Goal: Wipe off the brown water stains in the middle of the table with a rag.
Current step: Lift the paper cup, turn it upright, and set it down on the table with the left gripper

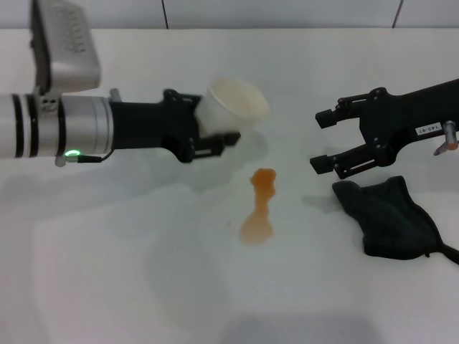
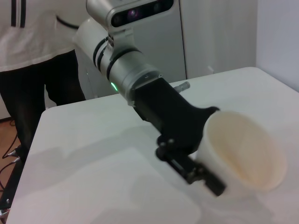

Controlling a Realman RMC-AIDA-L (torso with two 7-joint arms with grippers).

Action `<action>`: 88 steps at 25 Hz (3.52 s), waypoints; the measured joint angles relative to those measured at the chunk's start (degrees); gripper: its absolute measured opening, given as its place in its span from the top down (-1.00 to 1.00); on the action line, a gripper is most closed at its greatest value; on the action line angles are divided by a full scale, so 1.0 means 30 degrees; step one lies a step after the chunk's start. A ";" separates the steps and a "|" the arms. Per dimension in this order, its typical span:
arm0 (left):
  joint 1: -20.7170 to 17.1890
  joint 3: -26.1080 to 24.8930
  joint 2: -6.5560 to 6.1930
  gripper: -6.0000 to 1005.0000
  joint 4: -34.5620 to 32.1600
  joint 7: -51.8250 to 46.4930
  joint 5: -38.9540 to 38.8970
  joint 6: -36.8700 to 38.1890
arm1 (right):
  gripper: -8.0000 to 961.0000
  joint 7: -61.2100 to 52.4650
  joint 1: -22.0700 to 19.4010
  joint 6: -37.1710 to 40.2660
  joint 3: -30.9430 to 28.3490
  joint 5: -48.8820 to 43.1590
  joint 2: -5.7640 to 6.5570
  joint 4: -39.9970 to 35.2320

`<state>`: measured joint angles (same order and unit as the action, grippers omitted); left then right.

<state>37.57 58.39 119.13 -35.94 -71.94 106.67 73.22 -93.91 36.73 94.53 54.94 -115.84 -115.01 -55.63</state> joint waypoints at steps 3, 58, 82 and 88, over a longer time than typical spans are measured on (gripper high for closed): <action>-0.0025 -0.1222 -0.0006 -0.07 0.2022 0.2292 -0.1467 -0.0988 | -0.78 -0.0001 0.0005 -0.0020 0.0035 -0.0001 -0.0005 0.0000; 0.0766 -0.1319 0.0309 -0.41 1.0579 0.9794 -0.6627 -0.5894 | -0.78 -0.0012 -0.0417 0.0008 0.0553 0.0452 -0.0099 0.0028; -0.2162 -0.1328 0.0204 -0.78 0.8973 1.0138 -0.8252 -0.3628 | -0.78 -0.0182 -0.0369 -0.0094 0.0707 0.0477 -0.0068 0.0029; -0.4449 -0.1222 -0.0083 -0.78 0.6513 0.9150 -0.7791 0.0002 | -0.78 -0.0761 -0.0522 -0.0086 0.0651 0.0312 -0.0011 -0.0313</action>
<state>24.22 54.73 118.89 -16.40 -44.49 83.29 73.22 -96.20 35.16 94.27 56.89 -114.91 -115.05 -56.57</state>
